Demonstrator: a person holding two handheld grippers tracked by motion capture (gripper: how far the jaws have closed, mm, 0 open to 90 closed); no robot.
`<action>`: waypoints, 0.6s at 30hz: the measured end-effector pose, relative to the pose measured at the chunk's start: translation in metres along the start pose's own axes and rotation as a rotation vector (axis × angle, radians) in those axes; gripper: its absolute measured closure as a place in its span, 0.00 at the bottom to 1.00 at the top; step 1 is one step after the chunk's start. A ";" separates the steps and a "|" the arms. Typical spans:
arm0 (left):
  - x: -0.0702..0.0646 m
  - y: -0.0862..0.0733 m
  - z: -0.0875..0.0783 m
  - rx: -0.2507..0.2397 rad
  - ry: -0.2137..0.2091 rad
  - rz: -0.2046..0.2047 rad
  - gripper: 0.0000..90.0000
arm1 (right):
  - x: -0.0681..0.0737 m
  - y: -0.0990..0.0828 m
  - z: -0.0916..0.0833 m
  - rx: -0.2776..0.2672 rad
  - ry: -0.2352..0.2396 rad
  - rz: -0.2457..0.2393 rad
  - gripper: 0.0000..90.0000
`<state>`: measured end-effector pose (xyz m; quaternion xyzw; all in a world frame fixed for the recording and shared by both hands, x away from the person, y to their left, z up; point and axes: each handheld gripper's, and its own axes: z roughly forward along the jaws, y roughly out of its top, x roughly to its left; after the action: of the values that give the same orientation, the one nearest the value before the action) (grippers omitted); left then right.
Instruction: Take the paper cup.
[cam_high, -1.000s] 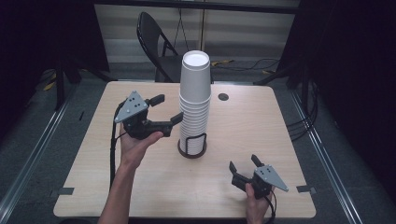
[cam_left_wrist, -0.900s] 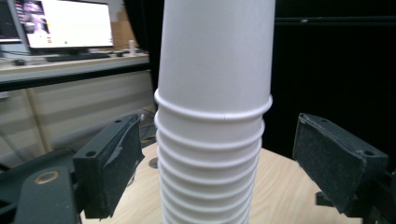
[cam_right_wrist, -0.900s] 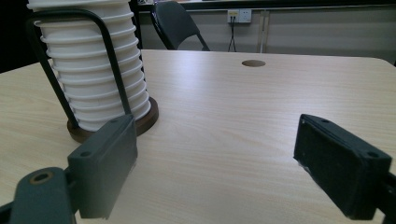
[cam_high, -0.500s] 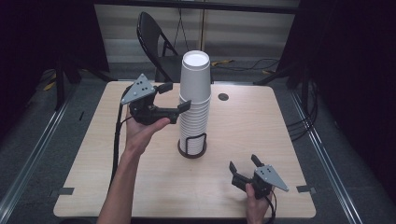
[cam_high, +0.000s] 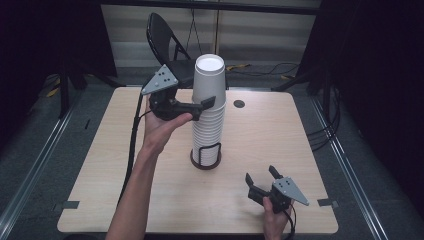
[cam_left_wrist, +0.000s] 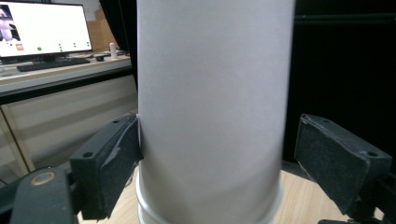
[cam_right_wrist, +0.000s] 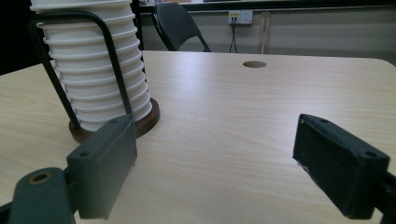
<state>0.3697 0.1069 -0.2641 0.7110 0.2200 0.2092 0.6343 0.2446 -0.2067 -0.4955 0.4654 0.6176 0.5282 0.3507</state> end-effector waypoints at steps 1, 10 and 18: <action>0.000 0.000 0.000 0.000 0.000 0.000 0.13 | 0.000 0.000 0.000 0.000 0.000 0.000 0.15; 0.006 -0.003 0.024 0.034 -0.024 -0.023 0.09 | 0.000 0.000 0.000 0.000 0.004 0.002 0.15; 0.007 -0.005 0.036 0.073 -0.027 -0.013 0.08 | -0.001 0.000 0.000 -0.008 0.002 0.004 0.15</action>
<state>0.3956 0.0823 -0.2732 0.7349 0.2237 0.1875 0.6121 0.2448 -0.2073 -0.4957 0.4647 0.6151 0.5315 0.3510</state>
